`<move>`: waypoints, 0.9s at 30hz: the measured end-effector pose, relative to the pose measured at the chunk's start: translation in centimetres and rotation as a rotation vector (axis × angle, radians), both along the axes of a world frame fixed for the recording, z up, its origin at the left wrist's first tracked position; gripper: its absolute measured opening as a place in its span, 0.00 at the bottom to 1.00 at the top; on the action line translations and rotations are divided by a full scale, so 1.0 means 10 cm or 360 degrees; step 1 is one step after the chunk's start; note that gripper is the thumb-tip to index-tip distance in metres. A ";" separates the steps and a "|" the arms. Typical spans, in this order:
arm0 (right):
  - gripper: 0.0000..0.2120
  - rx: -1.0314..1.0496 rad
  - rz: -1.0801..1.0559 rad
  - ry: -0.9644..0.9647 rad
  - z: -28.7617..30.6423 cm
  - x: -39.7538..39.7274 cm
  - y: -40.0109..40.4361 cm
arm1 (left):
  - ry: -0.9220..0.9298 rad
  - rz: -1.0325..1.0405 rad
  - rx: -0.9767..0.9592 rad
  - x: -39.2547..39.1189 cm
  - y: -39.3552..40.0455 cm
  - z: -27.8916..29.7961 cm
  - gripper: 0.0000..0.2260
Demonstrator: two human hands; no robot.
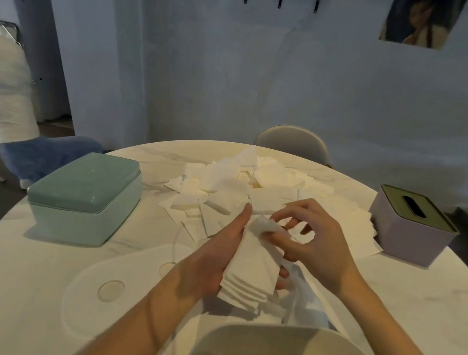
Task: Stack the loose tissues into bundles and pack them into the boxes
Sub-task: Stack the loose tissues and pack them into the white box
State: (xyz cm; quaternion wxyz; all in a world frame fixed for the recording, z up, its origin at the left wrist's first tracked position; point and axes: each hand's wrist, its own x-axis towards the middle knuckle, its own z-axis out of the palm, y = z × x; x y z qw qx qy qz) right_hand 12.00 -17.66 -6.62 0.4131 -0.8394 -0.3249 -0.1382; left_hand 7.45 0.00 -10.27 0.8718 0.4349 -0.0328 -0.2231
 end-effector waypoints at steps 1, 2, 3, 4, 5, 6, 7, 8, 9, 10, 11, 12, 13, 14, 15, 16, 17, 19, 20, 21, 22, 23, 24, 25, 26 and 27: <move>0.12 0.0050 0.0009 -0.0031 -0.01 0.00 0.00 | 0.0005 0.0017 -0.0006 0.00 0.00 0.00 0.34; 0.11 0.0101 0.0039 -0.0044 -0.01 0.00 0.00 | 0.0031 0.0041 -0.0006 -0.01 0.01 0.01 0.33; 0.08 0.0151 0.0102 -0.0026 0.01 0.00 -0.01 | 0.0042 0.0047 -0.0010 -0.01 0.02 0.00 0.32; 0.06 0.0205 0.0190 0.0040 0.03 0.00 -0.03 | 0.0056 0.0051 -0.0016 -0.03 0.02 0.02 0.32; 0.06 0.0266 0.0284 0.0138 0.08 -0.01 -0.06 | 0.0081 0.0065 -0.0016 -0.04 0.04 0.03 0.32; 0.07 0.0333 0.0368 0.0261 0.14 -0.03 -0.09 | 0.0111 0.0058 -0.0018 -0.05 0.07 0.04 0.32; 0.10 0.0399 0.0428 0.0404 0.19 -0.05 -0.10 | 0.0125 0.0063 0.0005 -0.03 0.11 0.02 0.31; 0.13 0.0452 0.0467 0.0552 0.22 -0.06 -0.11 | 0.0117 0.0066 0.0027 -0.03 0.14 0.02 0.29; 0.16 0.0474 0.0486 0.0672 0.23 -0.06 -0.10 | 0.0102 0.0076 0.0041 -0.03 0.16 0.02 0.27; 0.17 0.0454 0.0494 0.0746 0.22 -0.07 -0.08 | 0.0093 0.0074 0.0023 -0.04 0.15 0.04 0.26; 0.17 0.0386 0.0487 0.0744 0.19 -0.07 -0.04 | 0.0071 0.0057 0.0007 -0.04 0.13 0.05 0.27; 0.16 0.0285 0.0456 0.0661 0.14 -0.06 0.00 | 0.0033 0.0041 -0.0007 -0.06 0.09 0.08 0.29; 0.15 0.0180 0.0410 0.0517 0.08 -0.06 0.04 | -0.0009 0.0039 0.0007 -0.08 0.05 0.09 0.31; 0.14 0.0084 0.0351 0.0356 0.04 -0.05 0.07 | -0.0044 0.0046 0.0034 -0.10 0.02 0.12 0.32; 0.15 0.0007 0.0296 0.0216 -0.01 -0.03 0.07 | -0.0080 0.0069 0.0061 -0.09 0.01 0.11 0.32; 0.18 -0.0040 0.0245 0.0135 -0.04 -0.01 0.07 | -0.0120 0.0098 0.0103 -0.09 0.00 0.12 0.31; 0.21 -0.0073 0.0206 0.0097 -0.06 0.01 0.06 | -0.0148 0.0127 0.0145 -0.08 0.00 0.11 0.30; 0.22 -0.0110 0.0210 0.0109 -0.07 0.03 0.04 | -0.0171 0.0130 0.0123 -0.09 -0.01 0.10 0.28; 0.20 -0.0082 0.0237 0.0153 -0.08 0.05 0.03 | -0.0171 0.0093 0.0080 -0.10 -0.01 0.11 0.27; 0.17 -0.0031 0.0264 0.0207 -0.07 0.07 0.01 | -0.0167 0.0052 0.0048 -0.11 -0.01 0.11 0.27; 0.16 0.0024 0.0280 0.0251 -0.07 0.09 0.00 | -0.0161 -0.0007 0.0042 -0.12 0.00 0.11 0.27; 0.17 0.0067 0.0275 0.0265 -0.07 0.11 -0.02 | -0.0162 -0.0045 0.0087 -0.11 0.01 0.10 0.27; 0.18 0.0084 0.0244 0.0258 -0.07 0.13 -0.02 | -0.0155 -0.0042 0.0153 -0.12 0.01 0.11 0.26; 0.19 0.0090 0.0200 0.0248 -0.08 0.14 -0.02 | -0.0144 -0.0022 0.0198 -0.13 0.01 0.11 0.25; 0.20 0.0085 0.0135 0.0233 -0.08 0.16 -0.02 | -0.0115 0.0003 0.0220 -0.15 0.00 0.13 0.23; 0.20 0.0079 0.0071 0.0226 -0.08 0.16 -0.03 | -0.0071 0.0053 0.0201 -0.14 0.02 0.13 0.21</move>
